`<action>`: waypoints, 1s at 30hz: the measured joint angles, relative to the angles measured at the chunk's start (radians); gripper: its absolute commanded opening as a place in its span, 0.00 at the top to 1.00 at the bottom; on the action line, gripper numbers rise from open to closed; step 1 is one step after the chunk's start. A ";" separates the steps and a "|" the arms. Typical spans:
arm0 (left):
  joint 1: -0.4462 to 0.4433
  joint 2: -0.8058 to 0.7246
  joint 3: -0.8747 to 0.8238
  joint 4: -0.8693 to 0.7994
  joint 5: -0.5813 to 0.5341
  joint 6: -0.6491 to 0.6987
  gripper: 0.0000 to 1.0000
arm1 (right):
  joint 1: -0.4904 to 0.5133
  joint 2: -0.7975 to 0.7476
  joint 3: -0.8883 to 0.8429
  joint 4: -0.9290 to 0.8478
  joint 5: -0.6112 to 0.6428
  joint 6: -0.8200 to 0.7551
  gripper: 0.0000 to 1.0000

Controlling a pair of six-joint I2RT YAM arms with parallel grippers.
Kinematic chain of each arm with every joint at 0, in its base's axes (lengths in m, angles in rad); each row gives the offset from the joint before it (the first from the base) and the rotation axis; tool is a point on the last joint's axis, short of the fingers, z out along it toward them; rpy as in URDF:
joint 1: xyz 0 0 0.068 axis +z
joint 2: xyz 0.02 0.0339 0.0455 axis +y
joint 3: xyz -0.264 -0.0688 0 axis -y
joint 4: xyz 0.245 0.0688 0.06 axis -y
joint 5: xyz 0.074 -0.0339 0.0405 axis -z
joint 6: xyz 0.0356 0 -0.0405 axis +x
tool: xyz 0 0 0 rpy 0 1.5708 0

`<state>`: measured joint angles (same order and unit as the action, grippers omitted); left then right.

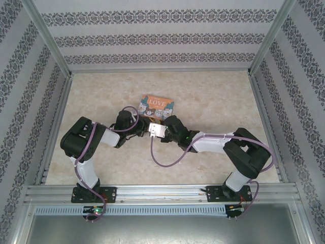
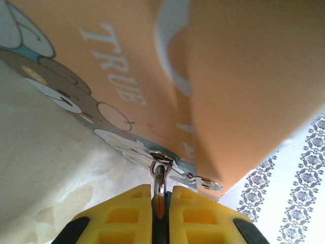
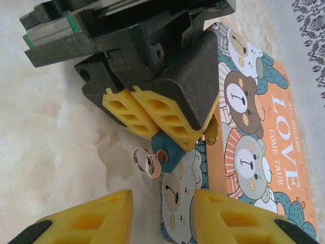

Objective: Unlock a padlock with a key

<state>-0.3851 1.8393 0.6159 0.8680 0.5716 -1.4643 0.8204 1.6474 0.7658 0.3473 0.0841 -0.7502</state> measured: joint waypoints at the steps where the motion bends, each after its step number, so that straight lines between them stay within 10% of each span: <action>1: 0.000 0.000 0.000 0.000 0.000 0.000 0.90 | 0.000 0.003 0.002 0.001 0.000 -0.003 0.64; 30: -0.002 0.000 0.004 -0.002 0.000 -0.004 0.90 | 0.003 0.074 0.055 0.001 -0.004 -0.043 0.78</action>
<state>-0.3870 1.8393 0.6197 0.8658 0.5713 -1.4685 0.8238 1.7210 0.8211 0.3485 0.0803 -0.7929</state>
